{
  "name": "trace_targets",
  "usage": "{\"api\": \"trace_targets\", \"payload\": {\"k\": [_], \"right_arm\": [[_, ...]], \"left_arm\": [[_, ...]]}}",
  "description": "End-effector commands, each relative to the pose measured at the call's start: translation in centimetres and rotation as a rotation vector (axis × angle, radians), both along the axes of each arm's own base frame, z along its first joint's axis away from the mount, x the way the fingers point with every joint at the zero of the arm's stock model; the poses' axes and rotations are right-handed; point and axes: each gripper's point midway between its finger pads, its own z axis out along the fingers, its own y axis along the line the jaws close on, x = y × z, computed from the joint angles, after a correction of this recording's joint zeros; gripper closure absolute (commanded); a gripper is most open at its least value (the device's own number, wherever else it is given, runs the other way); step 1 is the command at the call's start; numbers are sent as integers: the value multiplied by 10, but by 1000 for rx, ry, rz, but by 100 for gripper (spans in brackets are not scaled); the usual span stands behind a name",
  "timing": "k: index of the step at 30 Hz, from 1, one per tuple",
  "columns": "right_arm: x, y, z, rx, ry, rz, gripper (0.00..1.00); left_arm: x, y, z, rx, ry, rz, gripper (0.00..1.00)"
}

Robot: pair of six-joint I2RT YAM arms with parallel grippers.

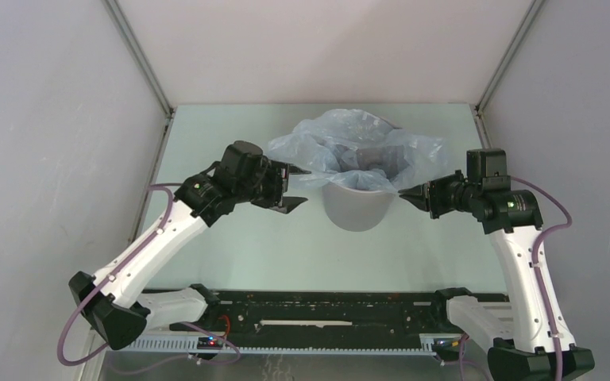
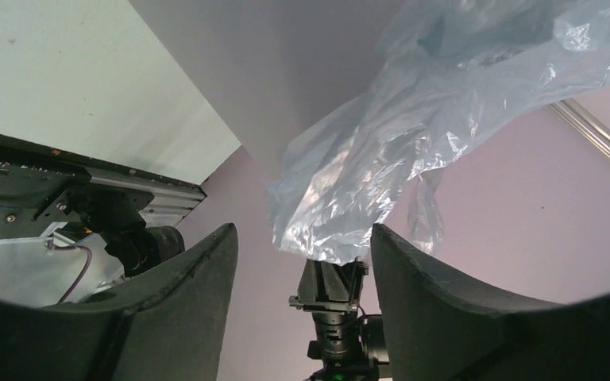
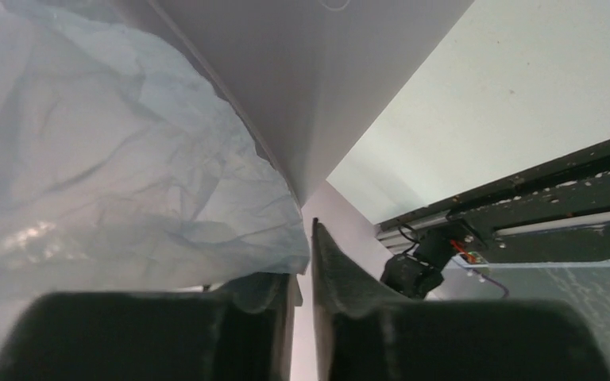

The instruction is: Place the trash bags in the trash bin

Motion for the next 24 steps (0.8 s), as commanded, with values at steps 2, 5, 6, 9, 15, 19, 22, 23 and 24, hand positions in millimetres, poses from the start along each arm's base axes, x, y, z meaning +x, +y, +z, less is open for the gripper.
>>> {"api": "trace_targets", "payload": {"k": [2,5,6,9,15,19,22,23,24], "right_arm": [[-9,-3,-11,-19,20,6,93],[-14,-4,-19,-49,25,41,100],[-15,-4,-19,-58,15,57,100],[-15,-6,-19,-94,-27,93,100],[-12,-10,-23,-188,-113,211,100],[0,-14,-26,-275,-227,292,100],[15,-15,-26,-320,-331,334,100],[20,-17,-28,-343,-351,341,100],[25,-19,-31,-359,-364,345,100]], "left_arm": [[9,-8,15,-37,-40,23,34],[6,-9,13,-35,-47,7,43],[5,-9,12,-37,-47,2,45],[0,-6,-4,-21,-36,-3,53],[8,19,-21,88,-114,15,89],[27,38,-19,225,-291,-19,99],[38,35,-22,264,-410,-72,100],[44,30,-19,244,-463,-78,100],[48,28,-22,234,-485,-81,99]]}}
